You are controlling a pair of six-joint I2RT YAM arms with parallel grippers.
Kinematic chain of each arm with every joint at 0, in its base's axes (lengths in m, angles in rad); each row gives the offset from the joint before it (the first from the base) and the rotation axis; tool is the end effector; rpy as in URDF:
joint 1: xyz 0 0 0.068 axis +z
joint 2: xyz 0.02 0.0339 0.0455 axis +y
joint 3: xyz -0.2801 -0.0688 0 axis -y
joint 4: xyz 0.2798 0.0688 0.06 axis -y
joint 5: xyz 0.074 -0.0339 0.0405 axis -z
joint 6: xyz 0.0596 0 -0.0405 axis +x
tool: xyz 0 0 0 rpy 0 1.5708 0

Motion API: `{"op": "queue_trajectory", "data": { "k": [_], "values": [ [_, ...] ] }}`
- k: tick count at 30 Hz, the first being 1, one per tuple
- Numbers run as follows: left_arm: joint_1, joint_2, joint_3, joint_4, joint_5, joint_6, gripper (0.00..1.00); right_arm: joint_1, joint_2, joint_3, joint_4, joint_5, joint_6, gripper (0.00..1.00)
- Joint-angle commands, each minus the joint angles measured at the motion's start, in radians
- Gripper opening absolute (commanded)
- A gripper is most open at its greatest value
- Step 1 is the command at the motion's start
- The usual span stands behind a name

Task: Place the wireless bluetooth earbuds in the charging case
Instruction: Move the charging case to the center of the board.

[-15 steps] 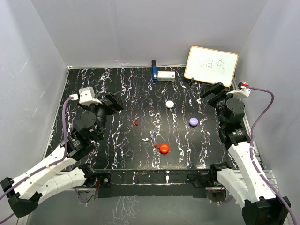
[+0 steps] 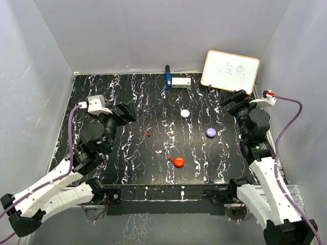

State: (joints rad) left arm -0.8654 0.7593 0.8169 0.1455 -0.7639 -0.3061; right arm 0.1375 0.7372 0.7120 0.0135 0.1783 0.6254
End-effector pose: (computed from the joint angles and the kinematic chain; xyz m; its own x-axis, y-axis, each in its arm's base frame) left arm 0.1658 -0.1311 0.4059 0.0914 -0.4430 -0.8919 0.1448 0.8920 -0.4282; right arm 0.2258 0.0206 0.3532 0.0145 0.5836 -0.8119 0.0398 0.8110 0.5837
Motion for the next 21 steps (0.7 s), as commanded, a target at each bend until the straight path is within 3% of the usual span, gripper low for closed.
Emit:
{"op": "queue_trajectory", "data": {
  "k": [1, 12, 17, 21],
  "values": [
    [0.001, -0.027, -0.011, 0.01, 0.036, 0.012, 0.99, 0.002, 0.064, 0.106, -0.006, -0.042, -0.017, 0.98],
    [0.0, 0.123, 0.072, -0.054, 0.075, 0.007, 0.98, 0.003, 0.346, 0.266, -0.229, -0.174, -0.159, 0.98],
    [0.002, 0.147, 0.068, -0.029, 0.088, 0.009, 0.98, 0.008, 0.492, 0.307, -0.263, -0.309, -0.212, 0.98],
    [0.002, 0.159, 0.08, -0.039, 0.088, 0.013, 0.96, 0.055, 0.598, 0.324, -0.259, -0.286, -0.243, 0.95]
  ]
}}
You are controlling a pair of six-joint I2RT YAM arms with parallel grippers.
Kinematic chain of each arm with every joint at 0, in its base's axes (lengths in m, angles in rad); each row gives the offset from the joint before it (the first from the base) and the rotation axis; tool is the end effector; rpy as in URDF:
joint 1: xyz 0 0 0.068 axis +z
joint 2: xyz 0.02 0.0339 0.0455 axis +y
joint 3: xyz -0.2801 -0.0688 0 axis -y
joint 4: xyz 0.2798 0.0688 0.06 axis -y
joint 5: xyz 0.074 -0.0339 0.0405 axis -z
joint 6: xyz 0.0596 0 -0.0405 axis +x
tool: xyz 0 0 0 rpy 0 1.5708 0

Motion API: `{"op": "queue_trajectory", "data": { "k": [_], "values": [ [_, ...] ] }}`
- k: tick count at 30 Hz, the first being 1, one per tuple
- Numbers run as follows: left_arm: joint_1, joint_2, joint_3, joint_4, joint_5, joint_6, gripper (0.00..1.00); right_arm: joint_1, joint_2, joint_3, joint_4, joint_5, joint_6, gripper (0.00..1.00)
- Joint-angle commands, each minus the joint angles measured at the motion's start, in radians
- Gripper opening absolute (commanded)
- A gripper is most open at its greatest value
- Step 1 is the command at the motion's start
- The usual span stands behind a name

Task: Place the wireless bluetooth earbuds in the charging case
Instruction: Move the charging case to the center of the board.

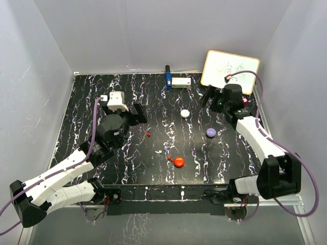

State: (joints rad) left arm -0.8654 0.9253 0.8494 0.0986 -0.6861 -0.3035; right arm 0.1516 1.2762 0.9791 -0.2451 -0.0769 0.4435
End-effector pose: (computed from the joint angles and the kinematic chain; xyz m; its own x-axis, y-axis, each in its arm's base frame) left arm 0.1942 -0.1698 0.3786 -0.0393 -0.3105 -0.9498 0.1747 0.9337 -0.3125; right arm 0.3335 0.0556 0.2881 -0.5533 0.3483 -0.7567 0.0241 0.9147 0.4034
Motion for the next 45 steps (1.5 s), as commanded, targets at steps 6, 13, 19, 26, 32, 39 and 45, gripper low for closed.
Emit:
{"op": "queue_trajectory", "data": {
  "k": [6, 13, 19, 26, 32, 39, 45],
  "values": [
    [0.004, 0.024, 0.079, -0.01, 0.063, 0.019, 0.95, 0.2, 0.246, 0.146, -0.025, 0.177, -0.128, 0.96],
    [0.009, 0.061, 0.128, -0.064, 0.097, 0.022, 0.96, 0.273, 0.439, 0.225, 0.003, 0.267, -0.139, 0.98],
    [0.013, 0.021, 0.105, -0.056, 0.092, 0.025, 0.97, 0.294, 0.565, 0.273, 0.008, 0.326, -0.146, 0.98],
    [0.018, -0.019, 0.09, -0.063, 0.059, 0.035, 0.98, 0.294, 0.649, 0.333, 0.018, 0.317, -0.156, 0.98],
    [0.022, -0.027, 0.087, -0.065, 0.056, 0.038, 0.98, 0.295, 0.705, 0.37, 0.017, 0.309, -0.161, 0.97],
    [0.028, -0.025, 0.081, -0.061, 0.056, 0.037, 0.98, 0.295, 0.734, 0.377, 0.013, 0.309, -0.163, 0.9],
    [0.033, -0.019, 0.078, -0.057, 0.063, 0.03, 0.98, 0.296, 0.738, 0.375, 0.01, 0.307, -0.163, 0.81]
  ]
}}
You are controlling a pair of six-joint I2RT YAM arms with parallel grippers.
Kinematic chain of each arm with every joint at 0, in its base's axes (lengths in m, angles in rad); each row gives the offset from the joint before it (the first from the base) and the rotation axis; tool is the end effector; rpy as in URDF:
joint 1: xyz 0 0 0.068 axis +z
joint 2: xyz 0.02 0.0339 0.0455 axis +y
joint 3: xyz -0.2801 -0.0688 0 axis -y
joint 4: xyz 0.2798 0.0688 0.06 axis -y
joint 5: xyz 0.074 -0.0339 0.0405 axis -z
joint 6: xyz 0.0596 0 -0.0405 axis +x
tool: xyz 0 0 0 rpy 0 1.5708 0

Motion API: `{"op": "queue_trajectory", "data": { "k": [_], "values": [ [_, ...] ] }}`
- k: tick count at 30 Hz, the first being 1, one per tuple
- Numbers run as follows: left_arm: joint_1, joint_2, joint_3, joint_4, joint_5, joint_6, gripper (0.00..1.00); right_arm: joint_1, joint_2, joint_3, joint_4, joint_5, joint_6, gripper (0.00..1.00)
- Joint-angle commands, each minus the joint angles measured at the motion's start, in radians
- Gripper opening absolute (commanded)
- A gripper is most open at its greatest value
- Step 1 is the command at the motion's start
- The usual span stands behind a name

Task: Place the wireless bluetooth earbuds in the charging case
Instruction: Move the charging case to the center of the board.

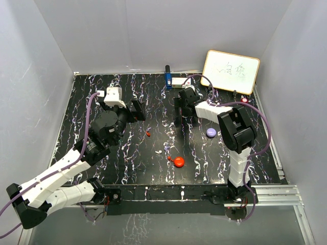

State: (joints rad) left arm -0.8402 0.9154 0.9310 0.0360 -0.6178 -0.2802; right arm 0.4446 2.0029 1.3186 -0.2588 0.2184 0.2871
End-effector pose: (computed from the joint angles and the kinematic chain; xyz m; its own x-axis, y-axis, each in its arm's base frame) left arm 0.1929 -0.1636 0.4062 -0.0281 -0.3065 -0.9515 0.2220 0.9262 -0.3049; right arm 0.4296 0.1903 0.1305 -0.7872 -0.0688 -0.6129 -0.0856 0.9963 -0.0019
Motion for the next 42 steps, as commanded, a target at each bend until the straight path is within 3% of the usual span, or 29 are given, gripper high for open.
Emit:
{"op": "queue_trajectory", "data": {
  "k": [1, 12, 19, 36, 39, 42],
  "values": [
    [0.009, -0.008, -0.004, 0.004, -0.005, 0.006, 0.98, 0.002, 0.01, 0.033, 0.024, 0.01, -0.006, 0.79],
    [0.015, -0.001, -0.011, 0.009, 0.003, 0.0, 0.98, 0.008, 0.0, 0.016, 0.027, 0.014, -0.006, 0.57],
    [0.021, -0.001, -0.012, 0.006, 0.003, -0.004, 0.98, 0.035, -0.008, 0.004, 0.038, 0.003, -0.014, 0.39],
    [0.061, -0.007, -0.031, -0.025, 0.022, -0.021, 0.98, 0.175, -0.005, -0.009, 0.134, -0.093, -0.077, 0.31],
    [0.089, -0.011, -0.041, -0.03, 0.044, -0.032, 0.98, 0.178, -0.004, -0.015, 0.157, -0.148, -0.1, 0.36],
    [0.126, -0.007, -0.044, -0.043, 0.076, -0.045, 0.98, 0.178, 0.004, -0.012, 0.169, -0.184, -0.107, 0.48]
  ]
}}
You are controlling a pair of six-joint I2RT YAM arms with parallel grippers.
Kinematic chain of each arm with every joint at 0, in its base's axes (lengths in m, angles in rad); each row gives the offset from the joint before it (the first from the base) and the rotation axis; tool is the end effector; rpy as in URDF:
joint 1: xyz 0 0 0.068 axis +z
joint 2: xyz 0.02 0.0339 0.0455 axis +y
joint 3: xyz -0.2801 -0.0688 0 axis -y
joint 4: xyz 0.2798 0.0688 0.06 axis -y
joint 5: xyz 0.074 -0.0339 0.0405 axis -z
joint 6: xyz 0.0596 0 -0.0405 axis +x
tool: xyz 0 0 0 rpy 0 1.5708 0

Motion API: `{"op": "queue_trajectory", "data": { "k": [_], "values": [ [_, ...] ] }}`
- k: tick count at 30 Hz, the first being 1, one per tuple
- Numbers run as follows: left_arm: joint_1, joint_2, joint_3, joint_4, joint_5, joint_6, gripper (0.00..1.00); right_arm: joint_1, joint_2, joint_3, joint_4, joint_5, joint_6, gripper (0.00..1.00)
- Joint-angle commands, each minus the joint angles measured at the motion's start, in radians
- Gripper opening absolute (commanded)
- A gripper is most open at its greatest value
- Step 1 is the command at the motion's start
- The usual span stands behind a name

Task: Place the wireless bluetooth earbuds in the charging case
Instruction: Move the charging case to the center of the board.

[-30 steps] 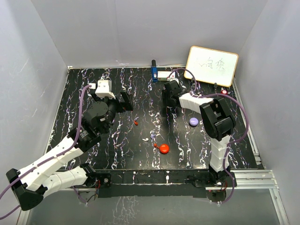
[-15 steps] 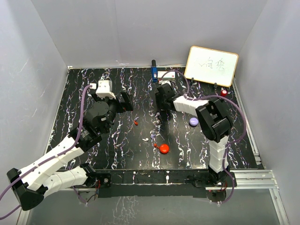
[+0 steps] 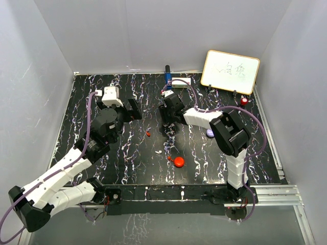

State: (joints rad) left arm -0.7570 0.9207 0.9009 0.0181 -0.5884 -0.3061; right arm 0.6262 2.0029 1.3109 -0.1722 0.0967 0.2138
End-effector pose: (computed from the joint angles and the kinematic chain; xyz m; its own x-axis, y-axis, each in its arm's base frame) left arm 0.2081 -0.1511 0.3907 -0.0517 -0.2960 -0.9538 0.1596 0.9403 -0.3004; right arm 0.3903 0.2752 0.1341 -0.7152 -0.2567 -0.6500 -0.3897 0.9186 0.0660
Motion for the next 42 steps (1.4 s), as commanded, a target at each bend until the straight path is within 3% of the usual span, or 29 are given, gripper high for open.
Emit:
{"op": "queue_trajectory", "data": {
  "k": [1, 4, 14, 22, 32, 37, 42],
  "values": [
    [0.057, -0.008, -0.014, -0.032, 0.06, -0.022, 0.99, -0.004, 0.006, -0.003, 0.085, -0.068, -0.036, 0.52],
    [0.094, 0.001, -0.016, -0.045, 0.101, -0.033, 0.99, -0.003, 0.013, 0.003, 0.095, -0.088, -0.044, 0.6],
    [0.148, 0.053, -0.025, -0.036, 0.183, -0.037, 0.98, -0.005, -0.007, -0.01, 0.13, -0.076, -0.049, 0.64],
    [0.166, 0.211, -0.003, 0.007, 0.314, 0.024, 0.98, -0.128, -0.309, -0.184, 0.278, -0.144, 0.119, 0.75],
    [0.171, 0.551, 0.148, -0.017, 0.462, 0.007, 0.96, -0.219, -0.592, -0.232, 0.122, -0.066, 0.148, 0.82],
    [0.168, 0.627, 0.165, 0.016, 0.539, 0.014, 0.92, -0.24, -0.681, -0.267, 0.097, -0.065, 0.139, 0.83],
    [0.168, 0.664, 0.165, 0.077, 0.664, 0.156, 0.92, -0.255, -0.722, -0.295, 0.091, -0.077, 0.134, 0.84]
  ]
}}
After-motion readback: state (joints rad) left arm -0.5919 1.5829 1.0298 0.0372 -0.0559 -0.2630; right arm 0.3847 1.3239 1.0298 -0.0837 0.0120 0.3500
